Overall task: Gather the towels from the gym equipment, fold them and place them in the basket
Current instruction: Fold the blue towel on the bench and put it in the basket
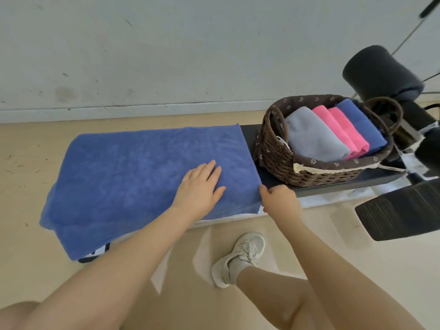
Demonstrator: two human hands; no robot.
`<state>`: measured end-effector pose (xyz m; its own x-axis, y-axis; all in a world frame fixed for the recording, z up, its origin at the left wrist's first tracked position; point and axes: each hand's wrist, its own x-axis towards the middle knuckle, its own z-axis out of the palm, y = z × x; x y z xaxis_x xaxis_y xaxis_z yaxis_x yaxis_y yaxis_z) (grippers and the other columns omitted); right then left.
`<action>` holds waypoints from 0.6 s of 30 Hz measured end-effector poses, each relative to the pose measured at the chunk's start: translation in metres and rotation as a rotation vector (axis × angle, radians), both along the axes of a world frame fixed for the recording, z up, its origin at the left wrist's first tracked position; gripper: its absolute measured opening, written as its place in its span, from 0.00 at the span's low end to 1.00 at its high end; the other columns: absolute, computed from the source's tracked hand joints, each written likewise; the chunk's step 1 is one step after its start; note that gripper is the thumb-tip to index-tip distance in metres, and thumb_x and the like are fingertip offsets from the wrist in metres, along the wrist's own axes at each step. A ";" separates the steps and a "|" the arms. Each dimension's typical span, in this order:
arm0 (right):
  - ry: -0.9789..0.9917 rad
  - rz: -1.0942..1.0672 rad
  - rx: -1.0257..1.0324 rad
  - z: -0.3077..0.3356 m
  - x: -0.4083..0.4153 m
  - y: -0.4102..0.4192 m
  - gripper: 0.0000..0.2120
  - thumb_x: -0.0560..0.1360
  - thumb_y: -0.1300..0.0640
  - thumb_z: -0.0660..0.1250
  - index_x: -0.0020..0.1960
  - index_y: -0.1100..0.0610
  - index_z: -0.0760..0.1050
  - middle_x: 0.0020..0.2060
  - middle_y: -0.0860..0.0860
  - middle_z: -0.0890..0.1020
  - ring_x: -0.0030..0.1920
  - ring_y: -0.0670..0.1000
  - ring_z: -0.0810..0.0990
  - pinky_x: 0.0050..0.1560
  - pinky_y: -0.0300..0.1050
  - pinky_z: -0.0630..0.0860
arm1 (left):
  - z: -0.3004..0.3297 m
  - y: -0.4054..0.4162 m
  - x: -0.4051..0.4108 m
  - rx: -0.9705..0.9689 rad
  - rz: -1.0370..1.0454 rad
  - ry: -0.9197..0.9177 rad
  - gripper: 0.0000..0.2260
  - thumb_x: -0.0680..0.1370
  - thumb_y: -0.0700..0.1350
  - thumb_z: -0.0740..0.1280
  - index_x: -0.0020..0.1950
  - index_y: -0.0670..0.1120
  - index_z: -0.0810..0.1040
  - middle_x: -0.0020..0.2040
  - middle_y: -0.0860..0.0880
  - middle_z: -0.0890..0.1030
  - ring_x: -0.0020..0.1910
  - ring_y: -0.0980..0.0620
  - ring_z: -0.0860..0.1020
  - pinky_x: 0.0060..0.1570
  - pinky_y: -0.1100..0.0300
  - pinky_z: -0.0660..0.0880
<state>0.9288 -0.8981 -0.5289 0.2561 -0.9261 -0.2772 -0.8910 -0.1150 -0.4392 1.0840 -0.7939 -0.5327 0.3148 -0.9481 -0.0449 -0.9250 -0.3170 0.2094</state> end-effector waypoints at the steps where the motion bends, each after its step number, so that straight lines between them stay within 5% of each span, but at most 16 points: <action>1: -0.039 -0.023 0.064 -0.002 -0.005 0.001 0.23 0.77 0.47 0.58 0.38 0.65 0.78 0.37 0.59 0.82 0.41 0.60 0.79 0.43 0.48 0.76 | -0.002 0.004 -0.009 0.027 -0.039 -0.001 0.25 0.81 0.55 0.50 0.77 0.48 0.50 0.78 0.49 0.48 0.76 0.49 0.49 0.74 0.55 0.47; 5: -0.277 -0.184 0.267 -0.002 -0.005 0.012 0.19 0.78 0.49 0.60 0.44 0.67 0.74 0.30 0.54 0.71 0.33 0.54 0.70 0.32 0.45 0.64 | -0.010 0.017 -0.021 0.099 -0.066 -0.046 0.26 0.81 0.55 0.49 0.77 0.50 0.43 0.78 0.49 0.42 0.77 0.49 0.43 0.74 0.54 0.41; 10: -0.706 -0.430 0.497 -0.018 -0.003 0.033 0.12 0.76 0.55 0.66 0.41 0.59 0.66 0.35 0.54 0.65 0.32 0.49 0.63 0.32 0.41 0.60 | -0.009 0.031 -0.020 0.142 -0.066 -0.078 0.28 0.81 0.47 0.54 0.76 0.49 0.42 0.78 0.48 0.41 0.77 0.48 0.43 0.74 0.55 0.41; 13: -0.662 -0.389 0.386 -0.019 -0.011 0.030 0.09 0.76 0.59 0.65 0.38 0.59 0.70 0.37 0.54 0.72 0.38 0.51 0.70 0.33 0.42 0.65 | -0.005 0.037 -0.018 0.149 -0.090 -0.033 0.29 0.81 0.47 0.55 0.77 0.49 0.43 0.78 0.49 0.41 0.77 0.49 0.43 0.74 0.57 0.41; 15: -0.541 -0.319 0.238 -0.014 -0.013 0.028 0.05 0.76 0.59 0.64 0.46 0.61 0.74 0.41 0.55 0.76 0.45 0.56 0.74 0.39 0.44 0.68 | -0.002 0.042 -0.016 0.151 -0.108 -0.007 0.29 0.80 0.47 0.55 0.77 0.49 0.43 0.78 0.49 0.42 0.77 0.50 0.43 0.74 0.58 0.41; 18: -0.316 -0.245 0.051 -0.006 -0.012 0.029 0.13 0.76 0.61 0.63 0.59 0.62 0.69 0.56 0.57 0.76 0.58 0.60 0.74 0.54 0.50 0.70 | 0.000 0.053 -0.014 0.137 -0.092 0.026 0.28 0.81 0.47 0.55 0.77 0.49 0.43 0.78 0.50 0.42 0.77 0.51 0.43 0.73 0.59 0.42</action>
<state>0.9166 -0.8694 -0.5352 0.1095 -0.9573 -0.2676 -0.7097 0.1132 -0.6953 1.0695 -0.7409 -0.5330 0.2240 -0.9574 -0.1825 -0.9464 -0.2584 0.1938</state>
